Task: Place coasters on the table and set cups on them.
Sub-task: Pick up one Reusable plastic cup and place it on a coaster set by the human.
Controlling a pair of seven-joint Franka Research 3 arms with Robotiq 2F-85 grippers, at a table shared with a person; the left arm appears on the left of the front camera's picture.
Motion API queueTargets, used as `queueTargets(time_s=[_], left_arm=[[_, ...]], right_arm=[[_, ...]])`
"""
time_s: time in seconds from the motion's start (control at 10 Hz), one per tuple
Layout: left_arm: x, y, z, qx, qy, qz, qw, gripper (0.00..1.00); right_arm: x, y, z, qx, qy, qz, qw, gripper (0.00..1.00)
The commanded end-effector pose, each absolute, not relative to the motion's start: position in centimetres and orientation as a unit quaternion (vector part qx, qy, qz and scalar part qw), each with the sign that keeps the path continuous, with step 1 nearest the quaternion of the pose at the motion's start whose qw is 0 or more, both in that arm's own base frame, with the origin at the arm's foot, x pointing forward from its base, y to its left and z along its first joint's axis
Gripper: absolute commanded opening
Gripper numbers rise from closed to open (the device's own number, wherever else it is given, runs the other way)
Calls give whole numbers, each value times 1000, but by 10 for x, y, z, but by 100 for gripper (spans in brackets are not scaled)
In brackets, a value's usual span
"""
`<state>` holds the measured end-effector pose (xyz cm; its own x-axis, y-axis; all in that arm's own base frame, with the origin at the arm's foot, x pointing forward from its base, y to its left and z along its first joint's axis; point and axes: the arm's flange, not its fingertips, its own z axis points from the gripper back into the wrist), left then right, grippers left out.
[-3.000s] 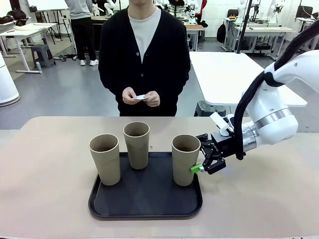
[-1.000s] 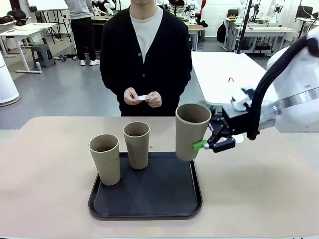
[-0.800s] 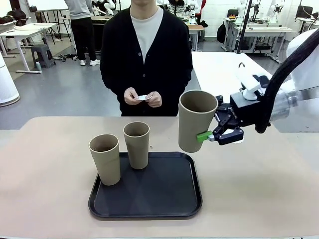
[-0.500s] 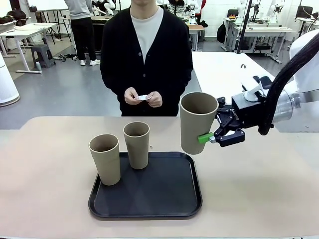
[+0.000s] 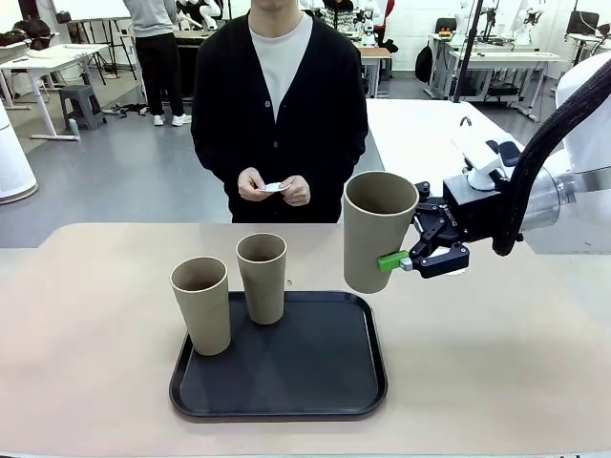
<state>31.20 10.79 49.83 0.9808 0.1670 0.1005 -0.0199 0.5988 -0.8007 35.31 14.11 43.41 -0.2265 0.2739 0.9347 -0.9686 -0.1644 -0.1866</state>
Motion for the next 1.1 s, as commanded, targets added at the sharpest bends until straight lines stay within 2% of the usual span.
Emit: queueTargets(time_s=[0.0, 0.2, 0.5, 0.7, 1.0], left_arm=[[312, 108, 499, -449, -85, 54, 888, 100], [312, 108, 499, -449, -85, 54, 888, 100], [312, 108, 499, -449, -85, 54, 888, 100], [312, 108, 499, -449, -85, 54, 888, 100], [312, 108, 499, -449, -85, 54, 888, 100]], right_arm=[[377, 113, 445, 386, -460, 634, 488, 83], [412, 39, 459, 394, -480, 590, 516, 83], [440, -48, 470, 394, -532, 506, 553, 83], [451, -77, 473, 386, -529, 491, 575, 83], [470, -81, 461, 360, -501, 488, 617, 83]])
